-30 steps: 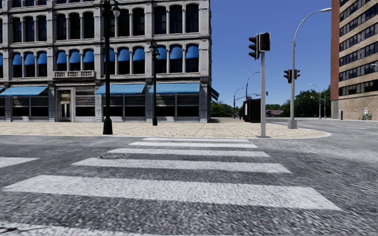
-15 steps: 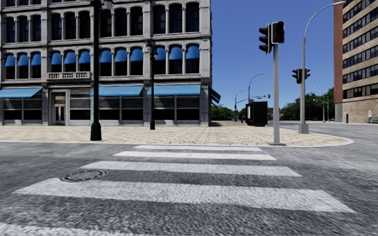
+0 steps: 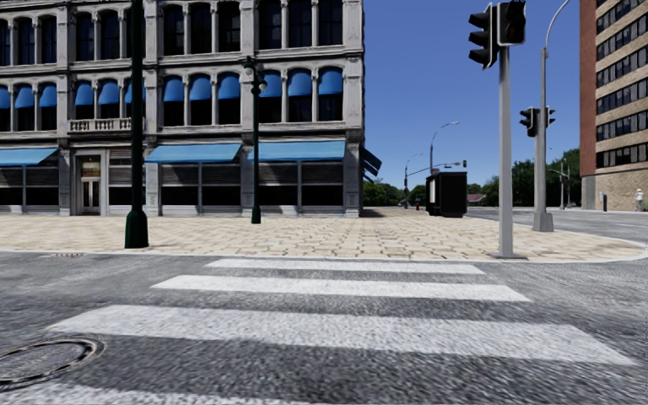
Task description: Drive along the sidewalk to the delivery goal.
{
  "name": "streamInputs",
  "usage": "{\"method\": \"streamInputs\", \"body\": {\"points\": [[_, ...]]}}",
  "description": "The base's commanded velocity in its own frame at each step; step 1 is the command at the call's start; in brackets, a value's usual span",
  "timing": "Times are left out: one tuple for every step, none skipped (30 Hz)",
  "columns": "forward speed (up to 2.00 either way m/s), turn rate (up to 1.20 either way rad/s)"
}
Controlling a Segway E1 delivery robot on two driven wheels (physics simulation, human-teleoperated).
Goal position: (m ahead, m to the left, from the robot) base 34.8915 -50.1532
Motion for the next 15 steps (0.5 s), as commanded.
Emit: {"method": "streamInputs", "body": {"points": [[2.0, 0.0], [2.0, 0.0], [2.0, 0.0], [2.0, 0.0], [2.0, 0.0], [2.0, 0.0], [2.0, 0.0], [2.0, 0.0], [2.0, 0.0], [2.0, 0.0], [2.0, 0.0], [2.0, -0.02], [2.0, -0.02], [2.0, -0.06], [2.0, -0.07]]}}
